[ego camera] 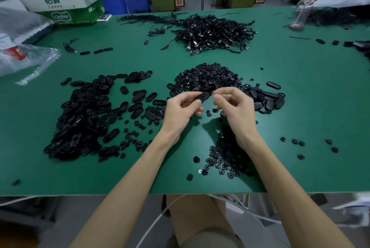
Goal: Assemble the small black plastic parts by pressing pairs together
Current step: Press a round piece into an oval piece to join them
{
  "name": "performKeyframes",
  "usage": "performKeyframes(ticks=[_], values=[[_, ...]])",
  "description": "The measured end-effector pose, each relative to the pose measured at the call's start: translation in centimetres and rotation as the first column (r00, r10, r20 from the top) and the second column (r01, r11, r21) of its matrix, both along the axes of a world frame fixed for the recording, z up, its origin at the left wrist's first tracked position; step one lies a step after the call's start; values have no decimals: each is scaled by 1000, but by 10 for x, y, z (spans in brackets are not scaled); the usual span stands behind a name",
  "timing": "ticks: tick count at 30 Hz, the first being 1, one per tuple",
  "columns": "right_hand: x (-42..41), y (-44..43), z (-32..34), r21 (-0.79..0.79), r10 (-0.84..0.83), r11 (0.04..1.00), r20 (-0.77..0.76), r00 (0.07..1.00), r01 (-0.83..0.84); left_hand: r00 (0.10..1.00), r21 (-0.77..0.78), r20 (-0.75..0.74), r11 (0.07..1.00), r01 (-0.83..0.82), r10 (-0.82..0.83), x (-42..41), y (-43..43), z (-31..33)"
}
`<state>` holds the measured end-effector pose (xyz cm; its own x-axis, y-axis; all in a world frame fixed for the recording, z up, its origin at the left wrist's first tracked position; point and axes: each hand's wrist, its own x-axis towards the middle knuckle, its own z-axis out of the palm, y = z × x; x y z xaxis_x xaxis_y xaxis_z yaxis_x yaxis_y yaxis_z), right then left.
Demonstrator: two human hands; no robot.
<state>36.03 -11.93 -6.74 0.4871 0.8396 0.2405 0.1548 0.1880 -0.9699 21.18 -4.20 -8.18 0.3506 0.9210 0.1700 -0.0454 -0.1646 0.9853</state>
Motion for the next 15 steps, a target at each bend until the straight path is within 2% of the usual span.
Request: performKeyframes(ticks=[8,12,15], values=[[2,0,-1,1,-6,1000,34,999,6,1000,20,-21,1000,2,-1,1,0,-1],[2,0,-1,37,-11,999,-68,998,13,999,20,-34,1000,-4,5,1,0,0],[2,0,-2,33,-5,999,3,1000,4,1000,27,-30,1000,2,-1,1,-2,1]])
